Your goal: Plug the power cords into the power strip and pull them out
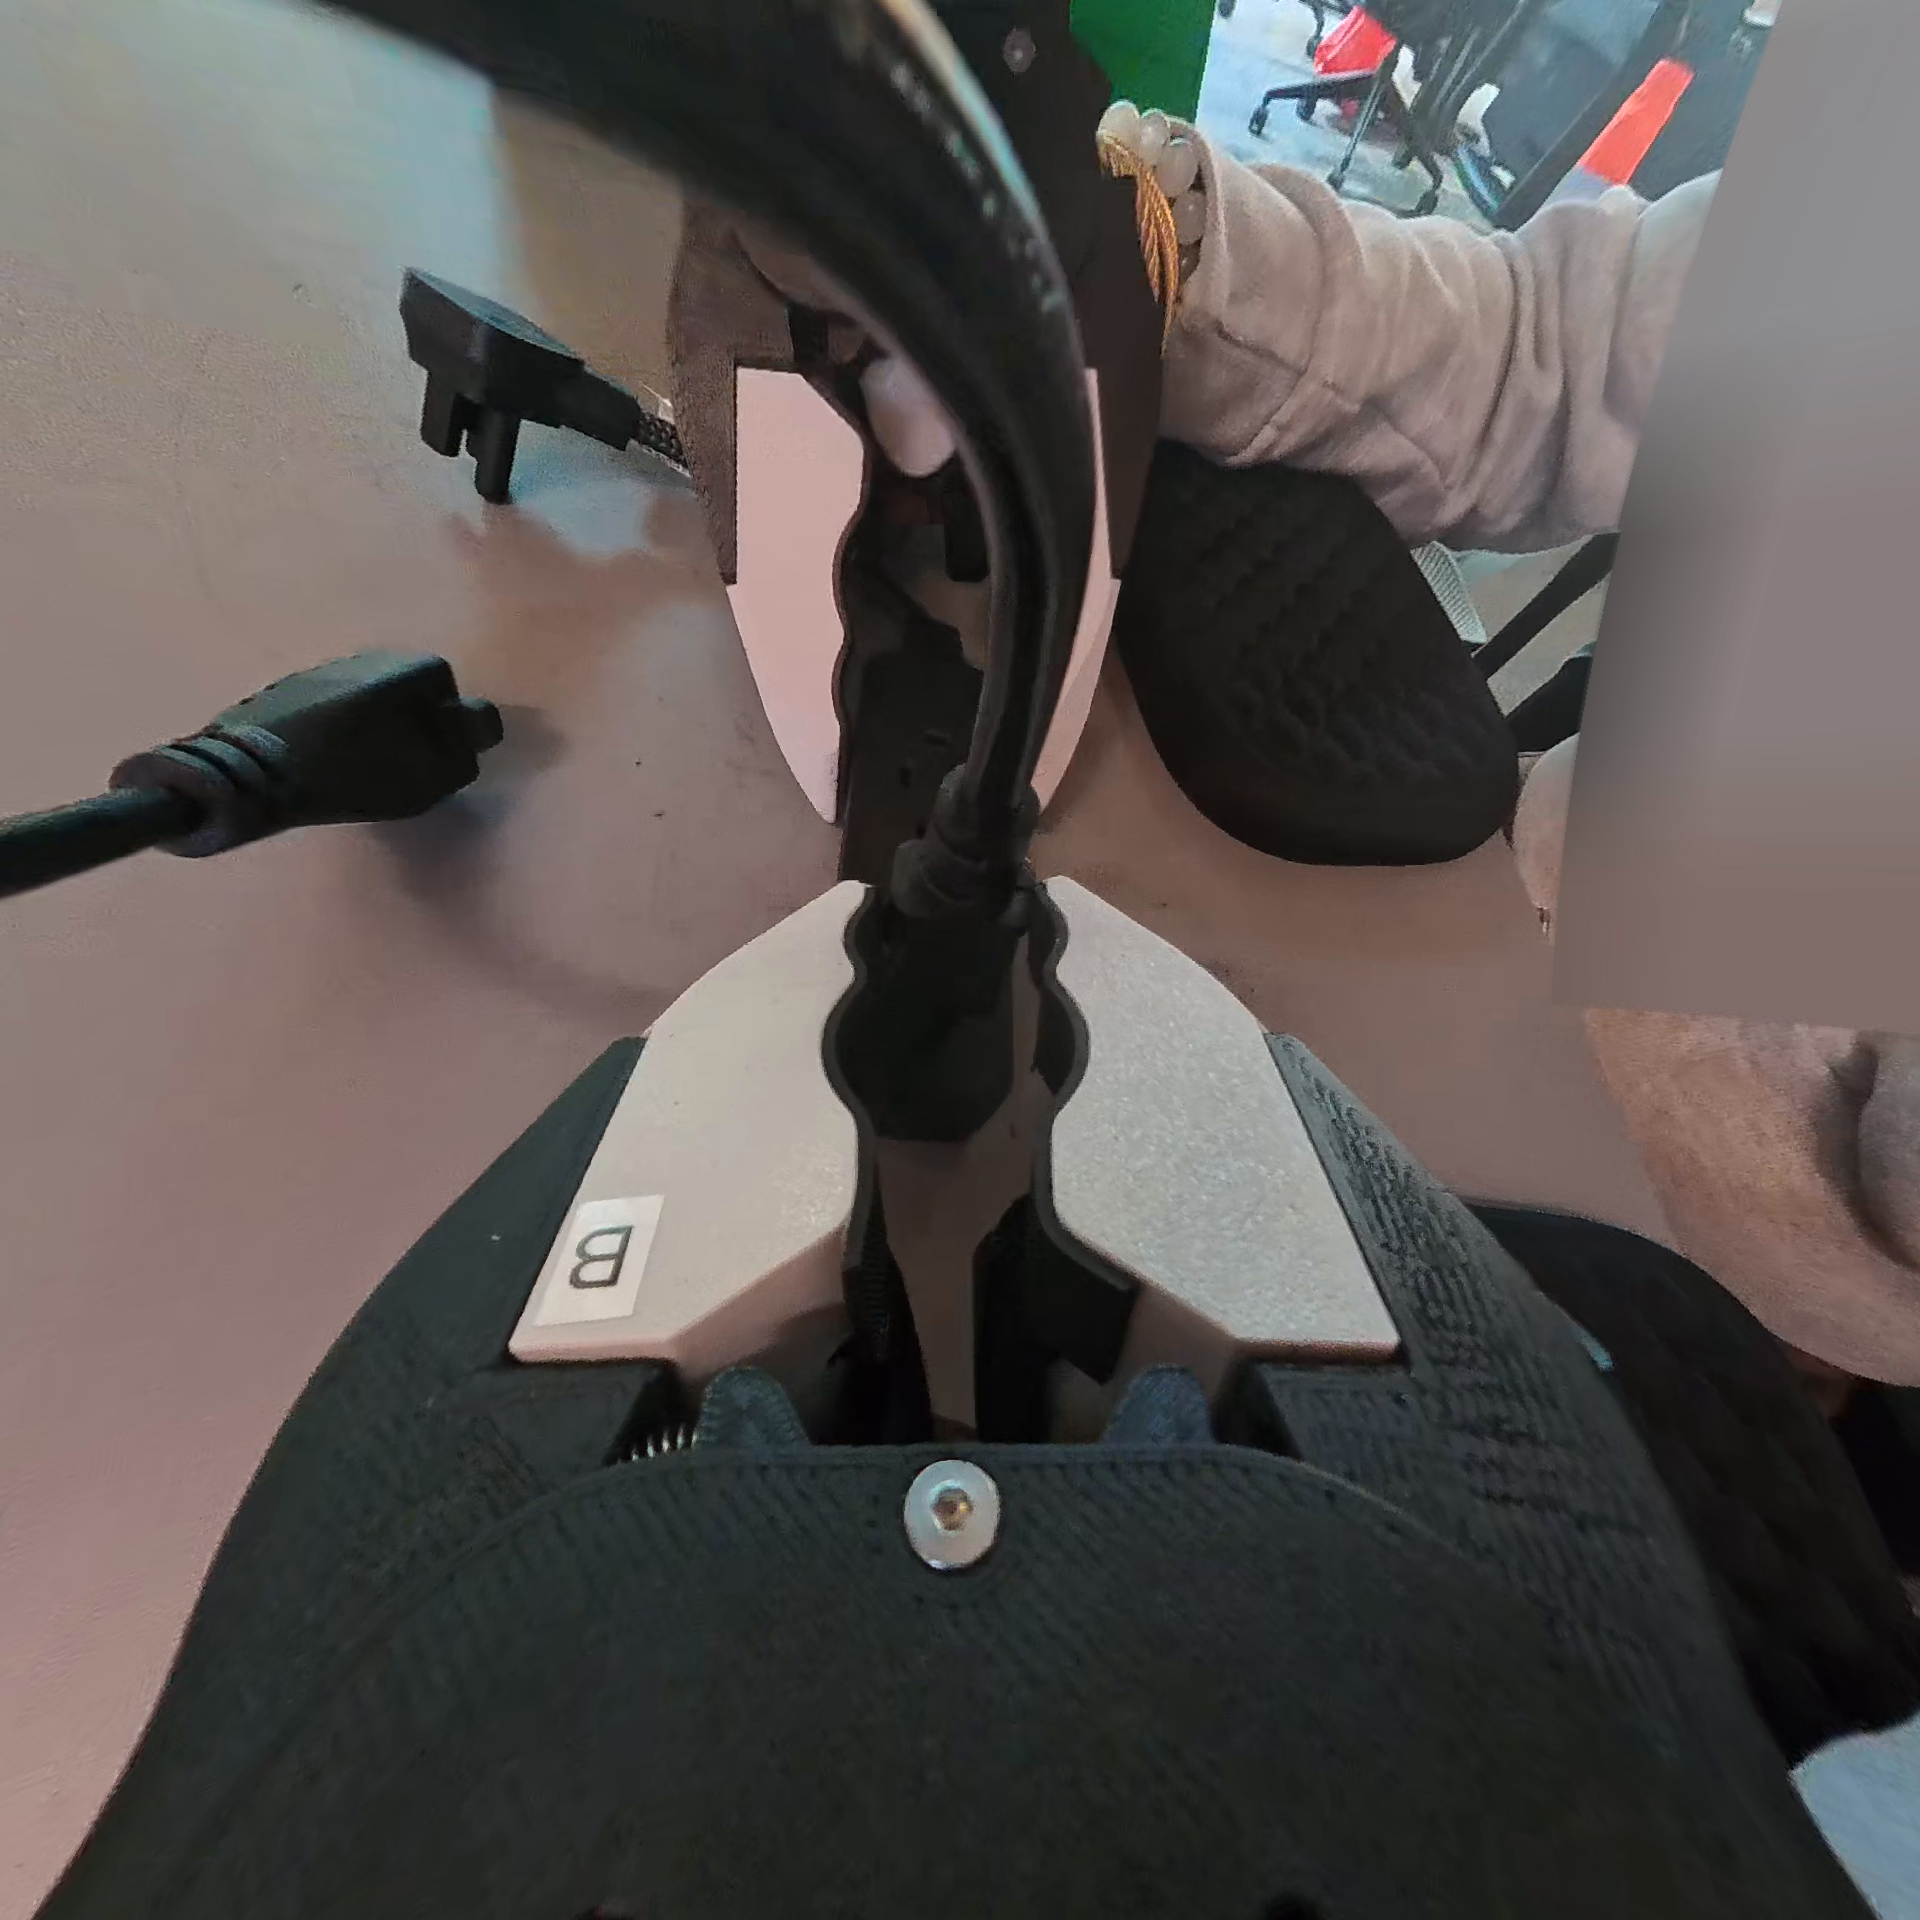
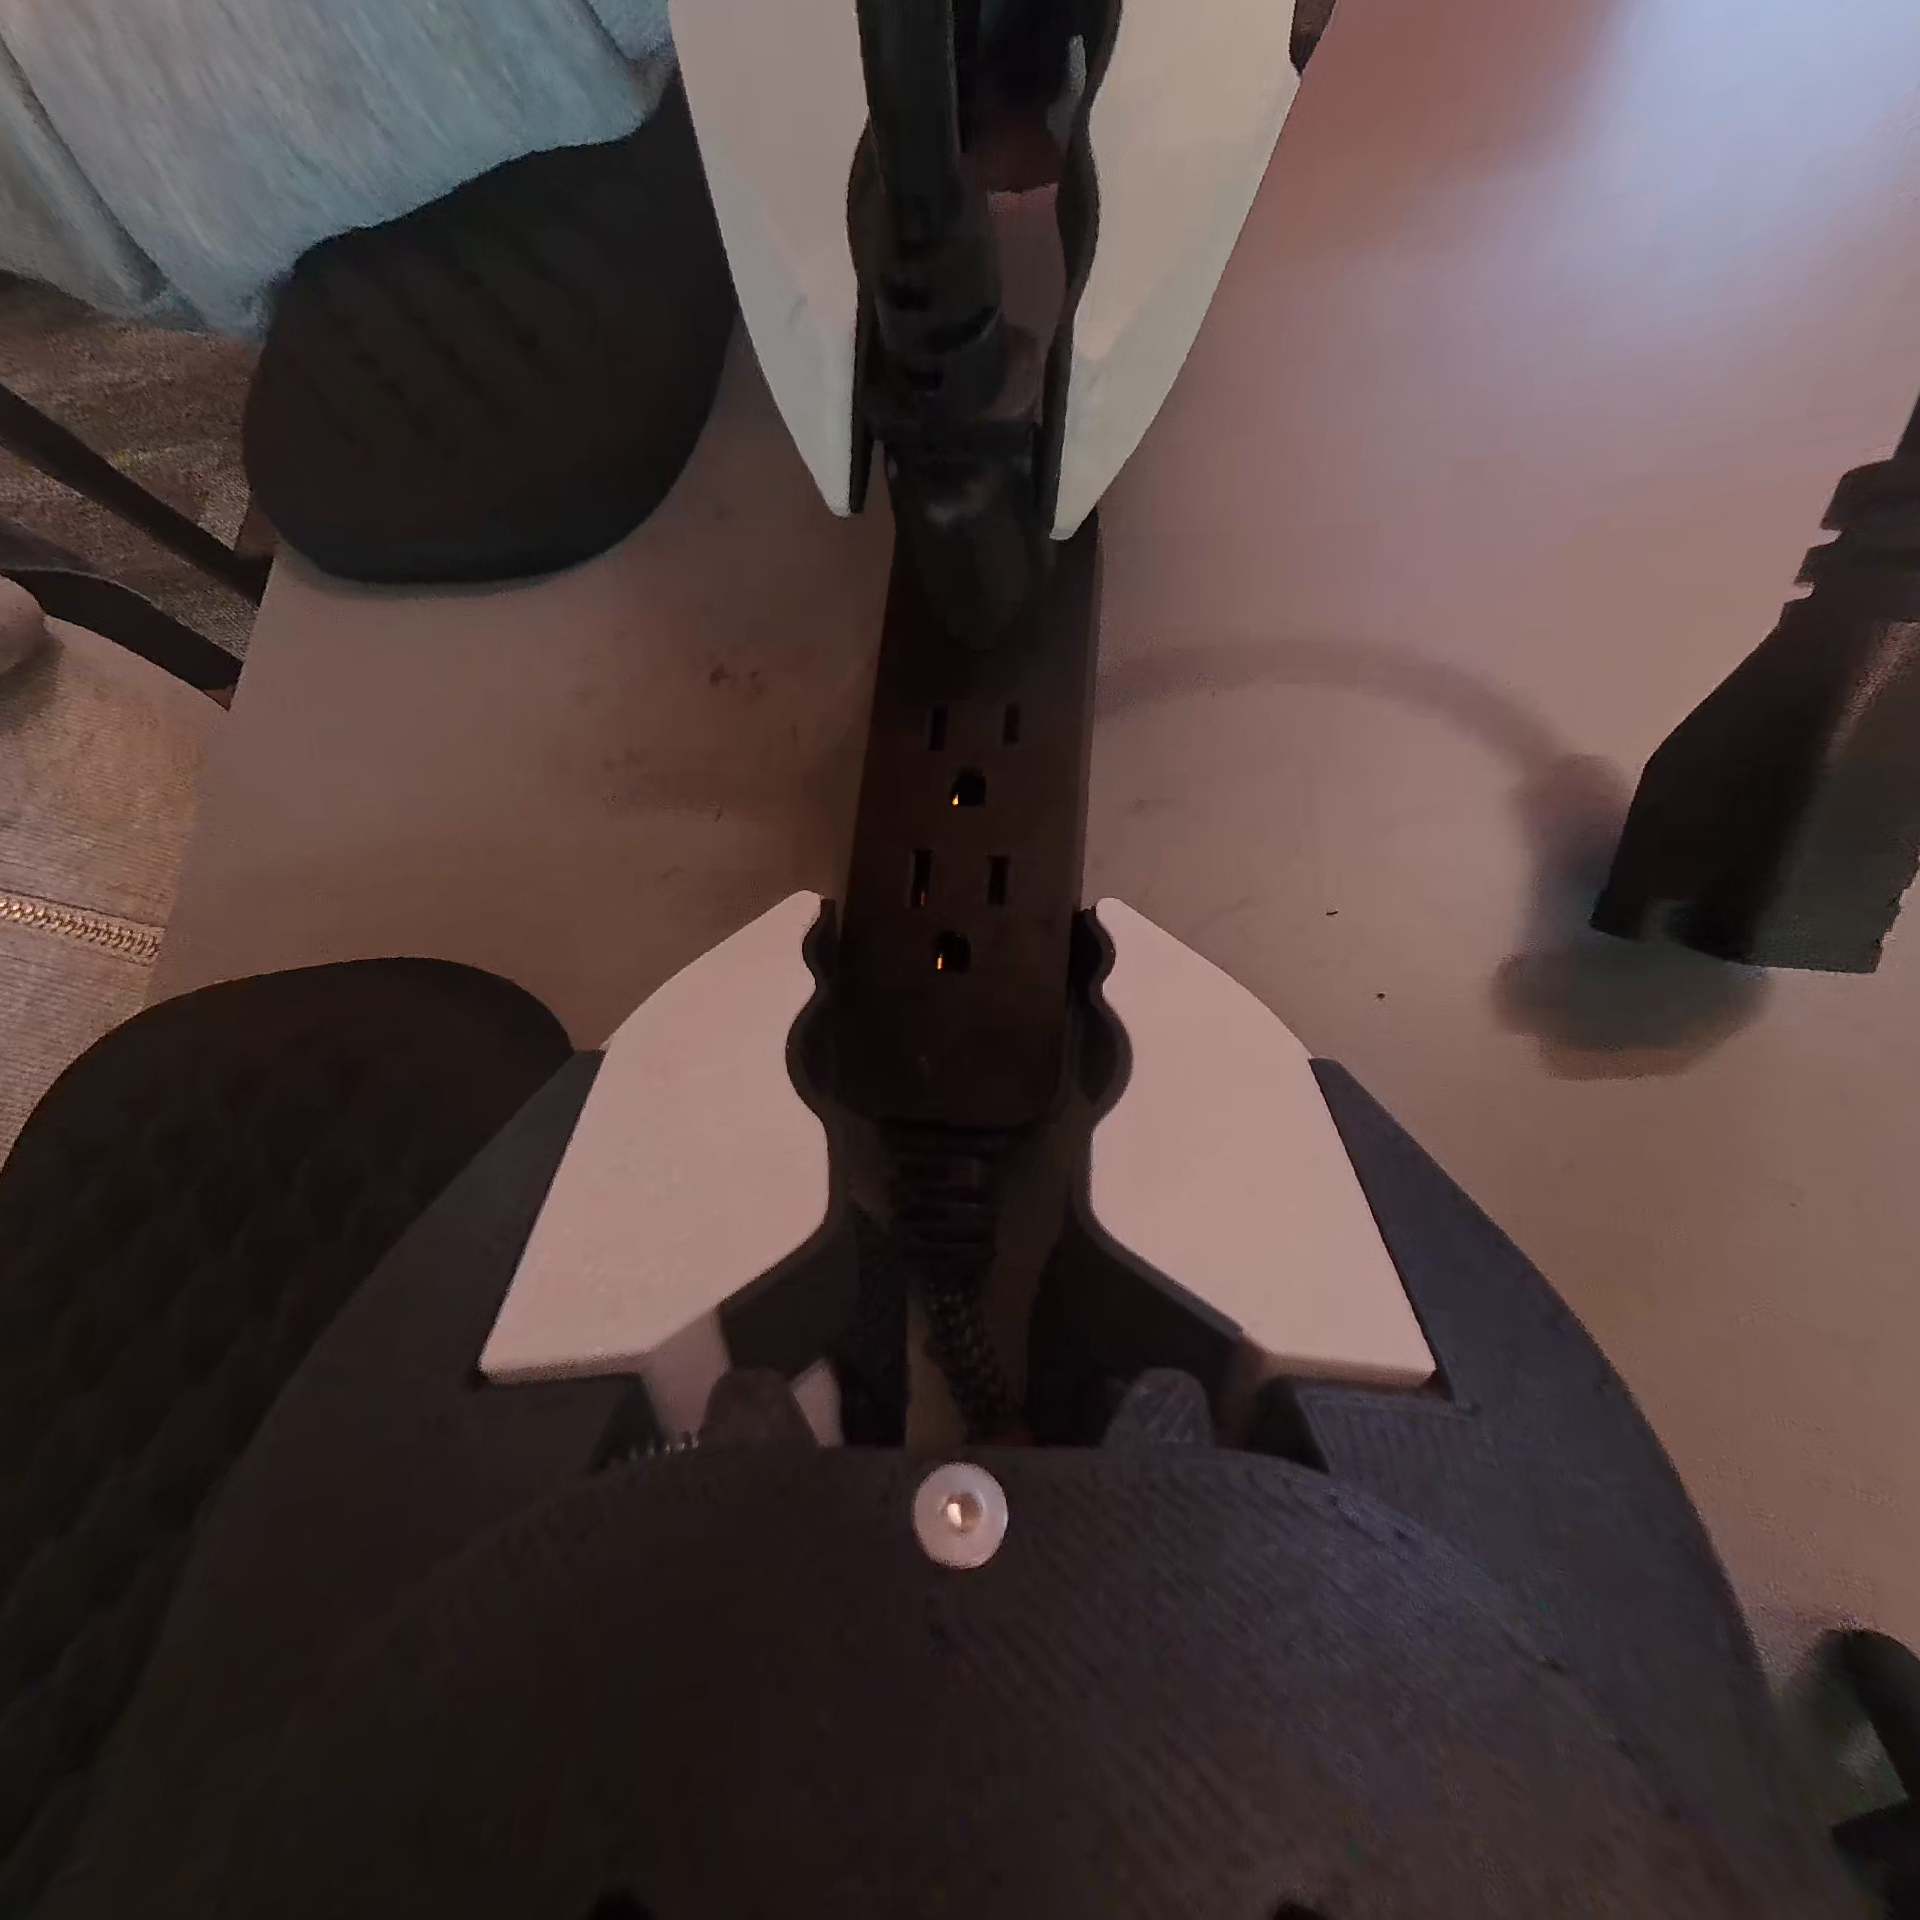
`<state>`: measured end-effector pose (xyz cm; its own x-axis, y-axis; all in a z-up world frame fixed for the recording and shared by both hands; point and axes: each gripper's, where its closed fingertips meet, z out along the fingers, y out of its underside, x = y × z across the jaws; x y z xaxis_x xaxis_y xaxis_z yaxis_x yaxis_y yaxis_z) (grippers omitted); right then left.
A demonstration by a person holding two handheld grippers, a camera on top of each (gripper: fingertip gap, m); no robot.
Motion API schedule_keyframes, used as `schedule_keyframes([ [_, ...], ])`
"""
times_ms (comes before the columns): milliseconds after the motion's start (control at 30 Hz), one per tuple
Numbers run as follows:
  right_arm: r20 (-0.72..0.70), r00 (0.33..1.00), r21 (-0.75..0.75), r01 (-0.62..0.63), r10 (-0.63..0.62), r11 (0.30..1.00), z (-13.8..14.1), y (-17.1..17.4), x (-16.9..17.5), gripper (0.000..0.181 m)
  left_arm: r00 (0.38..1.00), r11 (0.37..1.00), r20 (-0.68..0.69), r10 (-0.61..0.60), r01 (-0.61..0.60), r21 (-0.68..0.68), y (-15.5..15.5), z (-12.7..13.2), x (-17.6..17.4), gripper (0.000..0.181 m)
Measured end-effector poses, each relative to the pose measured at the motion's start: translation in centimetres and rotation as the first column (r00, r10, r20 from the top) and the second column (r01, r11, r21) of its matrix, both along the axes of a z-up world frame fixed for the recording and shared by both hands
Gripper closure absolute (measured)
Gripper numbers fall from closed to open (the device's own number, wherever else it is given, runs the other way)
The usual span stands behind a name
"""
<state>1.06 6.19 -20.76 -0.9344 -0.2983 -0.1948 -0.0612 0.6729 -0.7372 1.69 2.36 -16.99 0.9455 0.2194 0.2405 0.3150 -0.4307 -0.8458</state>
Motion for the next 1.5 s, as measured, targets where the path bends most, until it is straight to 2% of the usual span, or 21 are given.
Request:
schedule_keyframes([
  [167,-0.015,1.0,0.005,0.008,-0.008,1.0,0.0,-0.3,0.0,0.136,0.996,0.998,0.086,0.004,-0.009,0.058,-0.7,0.0,0.0,0.151],
  [267,-0.016,1.0,0.009,0.0,0.001,1.0,0.0,-0.1,0.1,0.136,0.999,1.0,0.043,0.003,-0.004,0.009,-0.1,-0.1,0.1,0.152],
  [367,-0.012,1.0,0.005,0.005,-0.005,1.0,0.0,-0.2,0.1,0.136,0.997,0.999,0.083,-0.008,0.004,0.044,-0.6,-0.1,0.1,0.151],
  [467,-0.058,0.998,0.009,-0.007,0.008,1.0,0.2,-0.2,-0.1,0.136,0.999,1.0,0.044,-0.001,0.0,0.015,-0.5,-0.1,0.2,0.152],
  [500,-0.102,0.995,-0.026,0.0,-0.003,1.0,0.7,-0.5,-0.4,0.132,0.999,1.0,0.042,0.001,-0.001,0.008,-0.5,-0.1,0.2,0.152],
  [567,-0.112,0.993,-0.204,0.019,-0.043,0.979,3.4,-1.9,-0.3,0.135,0.999,1.0,0.032,0.0,0.0,0.001,-0.5,-0.1,0.2,0.152],
  [633,-0.074,0.996,-0.396,0.024,-0.059,0.918,6.5,-3.1,0.5,0.145,1.0,1.0,0.027,0.002,-0.002,-0.004,-0.5,-0.1,0.2,0.152],
  [700,-0.087,0.994,-0.472,0.018,-0.067,0.882,7.3,-3.9,1.1,0.159,1.0,1.0,0.017,0.0,0.0,-0.012,-0.4,-0.1,0.2,0.152],
  [833,-0.153,0.987,-0.349,0.0,-0.057,0.937,4.4,-4.6,1.2,0.16,1.0,1.0,0.019,-0.001,0.001,-0.006,-0.4,-0.1,0.3,0.152],
  [1033,-0.079,0.993,-0.413,0.043,-0.083,0.91,5.6,-4.4,0.6,0.165,1.0,1.0,0.012,0.001,-0.001,-0.012,-0.4,-0.1,0.2,0.152],
  [1333,-0.131,0.986,-0.365,0.044,-0.098,0.93,4.7,-5.0,0.7,0.169,1.0,1.0,-0.006,0.003,-0.003,-0.021,-0.2,-0.3,0.2,0.152],
  [1500,-0.138,0.984,-0.358,0.058,-0.115,0.932,4.5,-5.6,0.8,0.169,0.999,1.0,0.039,0.001,-0.001,0.022,-0.8,-0.3,0.3,0.151],
])
